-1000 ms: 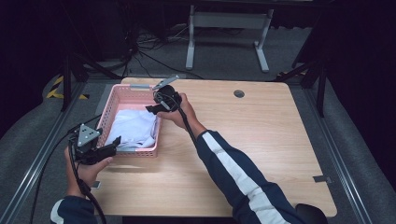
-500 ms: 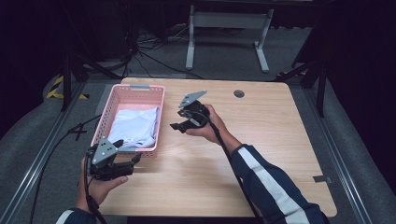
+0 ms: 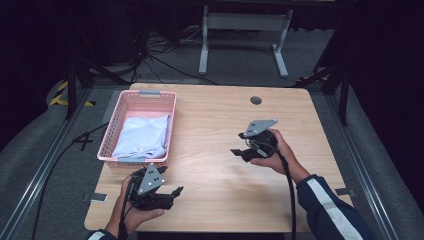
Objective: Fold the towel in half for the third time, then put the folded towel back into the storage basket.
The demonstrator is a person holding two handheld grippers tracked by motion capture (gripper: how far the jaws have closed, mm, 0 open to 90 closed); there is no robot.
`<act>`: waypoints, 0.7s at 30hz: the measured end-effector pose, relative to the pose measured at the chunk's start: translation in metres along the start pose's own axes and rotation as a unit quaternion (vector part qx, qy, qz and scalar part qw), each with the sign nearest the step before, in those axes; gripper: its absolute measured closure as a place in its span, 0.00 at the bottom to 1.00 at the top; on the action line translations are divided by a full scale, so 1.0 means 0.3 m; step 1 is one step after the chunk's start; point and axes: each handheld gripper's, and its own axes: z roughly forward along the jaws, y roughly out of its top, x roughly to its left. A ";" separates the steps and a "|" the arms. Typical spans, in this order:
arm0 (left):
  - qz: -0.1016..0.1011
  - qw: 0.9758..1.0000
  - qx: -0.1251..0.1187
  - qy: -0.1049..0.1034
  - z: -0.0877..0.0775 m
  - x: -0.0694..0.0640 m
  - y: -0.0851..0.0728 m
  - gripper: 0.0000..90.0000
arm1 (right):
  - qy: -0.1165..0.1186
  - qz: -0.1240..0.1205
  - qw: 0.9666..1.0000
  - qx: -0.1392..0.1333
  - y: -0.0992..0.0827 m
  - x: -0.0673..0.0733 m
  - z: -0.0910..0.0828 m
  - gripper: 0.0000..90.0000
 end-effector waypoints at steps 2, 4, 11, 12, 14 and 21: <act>0.011 1.000 0.013 -0.007 0.023 -0.011 -0.005 0.24 | -0.004 0.003 1.000 0.005 -0.042 -0.003 -0.026 0.40; 0.016 1.000 0.017 -0.010 0.041 -0.019 -0.012 0.24 | -0.012 0.008 1.000 0.008 -0.089 -0.002 -0.052 0.40; 0.028 0.998 0.043 -0.038 0.097 -0.061 -0.037 0.24 | -0.024 0.032 0.999 0.014 -0.292 0.016 -0.141 0.37; 0.030 0.998 0.045 -0.040 0.106 -0.063 -0.041 0.24 | -0.027 0.031 0.999 0.017 -0.334 0.023 -0.155 0.37; 0.031 0.997 0.053 -0.047 0.125 -0.066 -0.052 0.23 | -0.030 0.042 0.998 0.023 -0.400 0.030 -0.175 0.36; 0.026 0.994 0.083 -0.070 0.186 -0.060 -0.083 0.22 | -0.015 0.115 0.993 0.017 -0.582 0.037 -0.219 0.32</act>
